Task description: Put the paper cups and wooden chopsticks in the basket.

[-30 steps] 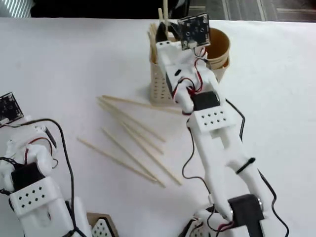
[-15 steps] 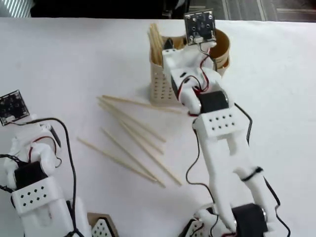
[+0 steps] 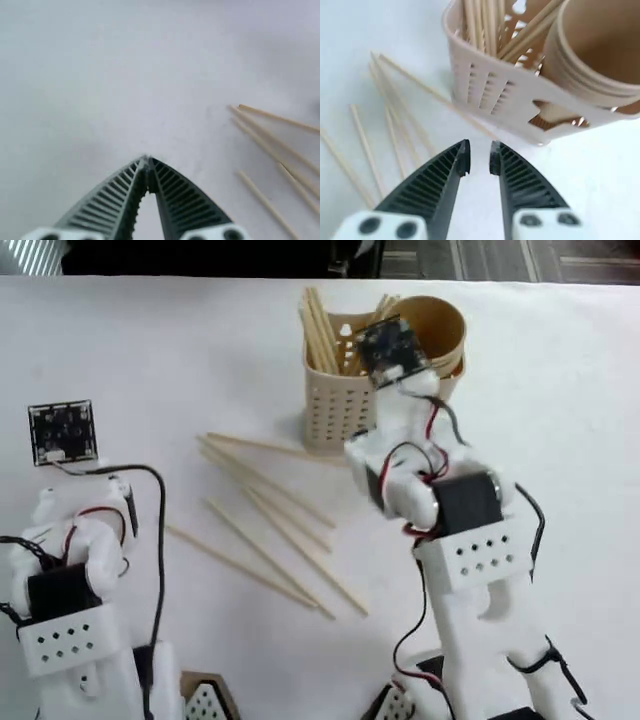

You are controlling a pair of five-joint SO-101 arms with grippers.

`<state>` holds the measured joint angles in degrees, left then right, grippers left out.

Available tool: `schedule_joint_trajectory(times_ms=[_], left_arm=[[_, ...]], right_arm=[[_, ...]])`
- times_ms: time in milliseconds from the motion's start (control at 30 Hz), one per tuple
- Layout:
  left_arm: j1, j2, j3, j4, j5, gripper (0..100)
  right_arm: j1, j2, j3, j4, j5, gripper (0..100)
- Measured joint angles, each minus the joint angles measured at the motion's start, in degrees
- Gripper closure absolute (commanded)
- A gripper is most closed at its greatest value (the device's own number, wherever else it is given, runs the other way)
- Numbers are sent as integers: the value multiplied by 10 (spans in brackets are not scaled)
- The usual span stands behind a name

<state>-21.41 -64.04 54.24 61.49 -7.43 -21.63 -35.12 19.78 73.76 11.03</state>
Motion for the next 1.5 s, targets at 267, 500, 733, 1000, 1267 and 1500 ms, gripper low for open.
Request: schedule_joint_trajectory(times_ms=[267, 500, 733, 1000, 1267, 1500], left_arm=[[0, 0, -56, 75, 0, 976], [-90, 0, -47, 69, 0, 976], [-130, 0, 51, -32, 2, 976], [-134, 0, 126, -104, 36, 976], [-134, 0, 126, -105, 38, 976], [-134, 0, 126, -105, 38, 976]], right_arm=[[-161, 1, 144, -14, 0, 789], [-298, 65, 182, -77, 2, 737], [-353, 244, 111, -105, 2, 733], [-365, 390, 49, -142, 2, 717], [-360, 472, 39, -188, 2, 771], [-321, 551, -62, -135, 0, 972]])
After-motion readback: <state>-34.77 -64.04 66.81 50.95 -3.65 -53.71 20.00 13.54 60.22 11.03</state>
